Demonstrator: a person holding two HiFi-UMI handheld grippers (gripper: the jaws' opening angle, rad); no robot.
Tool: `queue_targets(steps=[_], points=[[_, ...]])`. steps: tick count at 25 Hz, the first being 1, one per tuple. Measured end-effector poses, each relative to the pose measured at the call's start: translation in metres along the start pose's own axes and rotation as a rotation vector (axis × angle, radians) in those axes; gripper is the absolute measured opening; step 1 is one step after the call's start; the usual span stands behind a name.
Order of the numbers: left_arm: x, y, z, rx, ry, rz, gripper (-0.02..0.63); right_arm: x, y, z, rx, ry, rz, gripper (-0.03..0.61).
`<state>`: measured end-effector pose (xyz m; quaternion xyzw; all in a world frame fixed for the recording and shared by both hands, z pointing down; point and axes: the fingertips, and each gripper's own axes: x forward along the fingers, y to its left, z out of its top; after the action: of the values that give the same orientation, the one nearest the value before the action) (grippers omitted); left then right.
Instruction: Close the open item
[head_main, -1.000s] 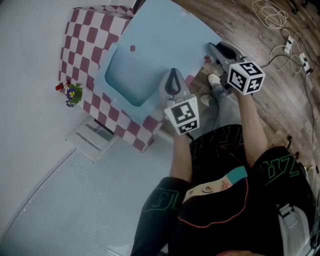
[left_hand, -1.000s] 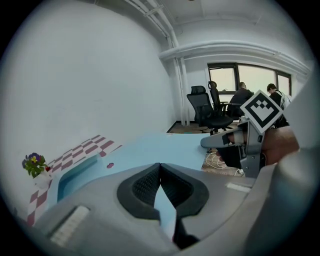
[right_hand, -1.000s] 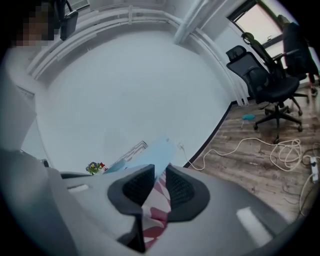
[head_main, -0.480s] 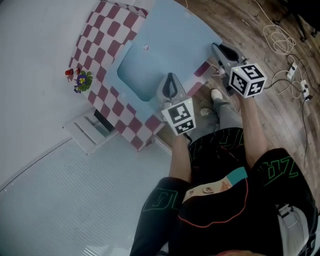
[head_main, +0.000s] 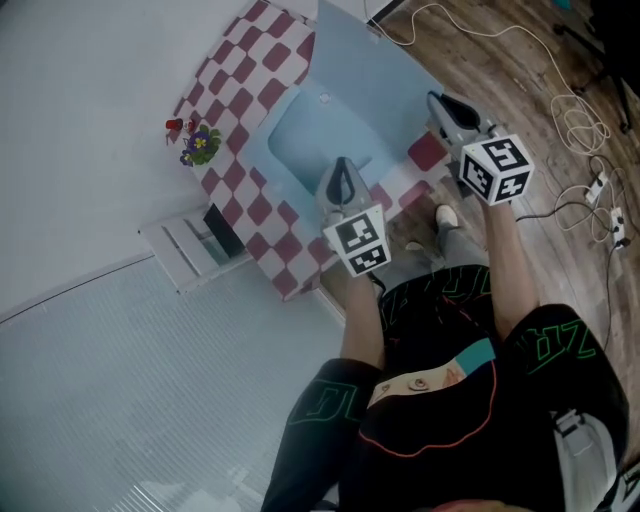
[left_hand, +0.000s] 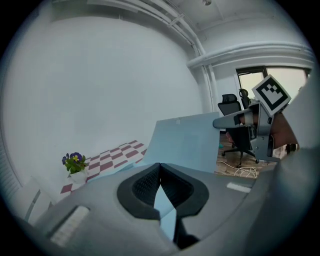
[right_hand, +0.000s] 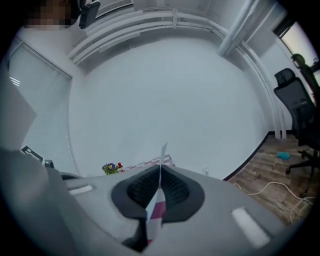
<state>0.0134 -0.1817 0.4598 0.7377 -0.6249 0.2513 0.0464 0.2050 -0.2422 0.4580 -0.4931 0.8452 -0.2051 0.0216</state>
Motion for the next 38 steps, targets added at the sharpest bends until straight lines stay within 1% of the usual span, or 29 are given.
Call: queue_targets(steps=[8, 12, 16, 23, 26, 31, 38], points=[[-0.010, 0.053, -0.002, -0.060, -0.023, 0.094, 0.008, 0.025, 0.041, 0.023, -0.082, -0.018, 0.071, 0.006], [-0.011, 0.079, 0.000, -0.091, -0.041, 0.134, 0.008, 0.040, 0.066, 0.036, -0.141, -0.023, 0.119, 0.006], [-0.015, 0.100, 0.001, -0.118, -0.046, 0.171, 0.008, 0.052, 0.095, 0.045, -0.211, -0.018, 0.177, 0.006], [-0.026, 0.134, -0.011, -0.169, -0.041, 0.241, 0.008, 0.070, 0.145, 0.043, -0.329, 0.021, 0.301, 0.006], [-0.033, 0.145, -0.020, -0.199, -0.034, 0.276, 0.008, 0.074, 0.163, 0.038, -0.382, 0.041, 0.356, 0.006], [-0.046, 0.160, -0.035, -0.240, -0.028, 0.325, 0.008, 0.073, 0.197, 0.021, -0.453, 0.087, 0.473, 0.008], [-0.065, 0.167, -0.054, -0.294, -0.017, 0.382, 0.008, 0.065, 0.242, -0.020, -0.544, 0.188, 0.660, 0.012]])
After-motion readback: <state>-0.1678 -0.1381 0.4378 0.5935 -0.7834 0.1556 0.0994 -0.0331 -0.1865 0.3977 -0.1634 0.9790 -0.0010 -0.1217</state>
